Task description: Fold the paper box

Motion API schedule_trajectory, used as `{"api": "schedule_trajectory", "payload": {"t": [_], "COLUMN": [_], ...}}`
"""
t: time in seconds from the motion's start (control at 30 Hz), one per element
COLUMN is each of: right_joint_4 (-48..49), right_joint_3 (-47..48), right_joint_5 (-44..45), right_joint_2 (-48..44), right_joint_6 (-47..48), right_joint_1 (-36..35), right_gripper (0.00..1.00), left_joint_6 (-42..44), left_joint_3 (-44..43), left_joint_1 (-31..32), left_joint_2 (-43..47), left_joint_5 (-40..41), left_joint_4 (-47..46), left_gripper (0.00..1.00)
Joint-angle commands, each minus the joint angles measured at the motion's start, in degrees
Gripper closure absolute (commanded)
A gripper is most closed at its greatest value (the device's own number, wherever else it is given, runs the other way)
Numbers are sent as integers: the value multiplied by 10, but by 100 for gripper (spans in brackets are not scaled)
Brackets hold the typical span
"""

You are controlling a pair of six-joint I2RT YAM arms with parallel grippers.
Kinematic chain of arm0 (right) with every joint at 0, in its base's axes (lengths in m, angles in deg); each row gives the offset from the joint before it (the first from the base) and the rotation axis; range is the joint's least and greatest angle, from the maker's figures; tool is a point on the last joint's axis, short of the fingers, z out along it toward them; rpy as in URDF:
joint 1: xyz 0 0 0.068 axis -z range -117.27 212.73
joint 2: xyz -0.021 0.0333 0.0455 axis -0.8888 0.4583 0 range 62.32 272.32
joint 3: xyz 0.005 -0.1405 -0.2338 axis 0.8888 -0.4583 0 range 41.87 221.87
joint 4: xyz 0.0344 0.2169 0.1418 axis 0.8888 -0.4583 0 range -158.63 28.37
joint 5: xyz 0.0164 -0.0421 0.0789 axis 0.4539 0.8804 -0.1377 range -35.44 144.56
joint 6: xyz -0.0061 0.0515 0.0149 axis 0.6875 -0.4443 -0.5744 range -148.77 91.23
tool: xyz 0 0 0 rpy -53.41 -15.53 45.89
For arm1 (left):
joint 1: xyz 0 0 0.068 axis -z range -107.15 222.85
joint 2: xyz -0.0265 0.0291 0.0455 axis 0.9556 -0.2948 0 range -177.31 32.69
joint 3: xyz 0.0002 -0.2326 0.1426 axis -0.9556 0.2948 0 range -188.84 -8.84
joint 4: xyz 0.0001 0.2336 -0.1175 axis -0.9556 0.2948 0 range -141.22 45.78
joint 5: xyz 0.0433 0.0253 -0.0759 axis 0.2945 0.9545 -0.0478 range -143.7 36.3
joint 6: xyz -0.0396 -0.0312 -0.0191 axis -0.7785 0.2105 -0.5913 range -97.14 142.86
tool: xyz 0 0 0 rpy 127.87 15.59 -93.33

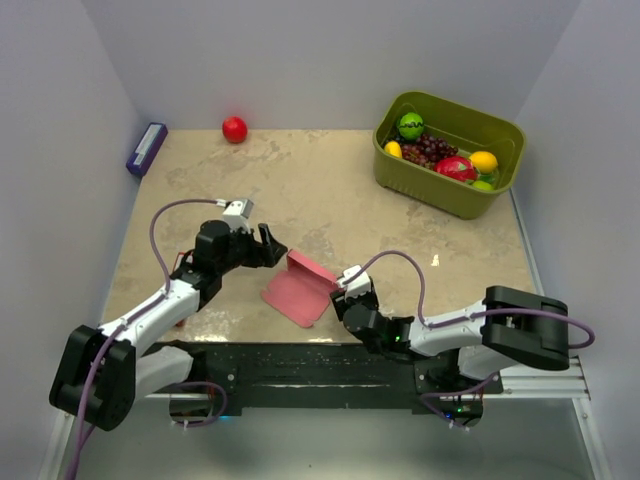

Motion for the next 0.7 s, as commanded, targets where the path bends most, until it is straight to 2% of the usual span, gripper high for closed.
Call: {"api": "schedule_trajectory", "payload": {"t": [0.0,0.17,0.33,0.47,0.67], "right_joint_4": [-41,-137,-287,-374,-335], "right_joint_3": [14,1,23,56,71], "right_joint_5": [13,-5,-23,-42,-138], "right_joint_2": [-43,-148,-270,-282,-231], "right_joint_6": [-42,-142,-214,-268,-277], "right_joint_1": [-4,-4,-4,-3,-4], "right_gripper": [42,37,37,44,56], "left_joint_6": [-7,3,3,-9,-33], "left_joint_3": [-3,-16,-19,-19,-5], "left_joint_1": [-4,-4,-4,-3,-1], "left_joint_2": [4,-30,-84,-116,-146], "left_joint_5": [-53,-64,-88,-108,-144], "left_joint_4": [-86,-108,-146,-181,-246], "left_gripper": [20,22,28,34,36]}}
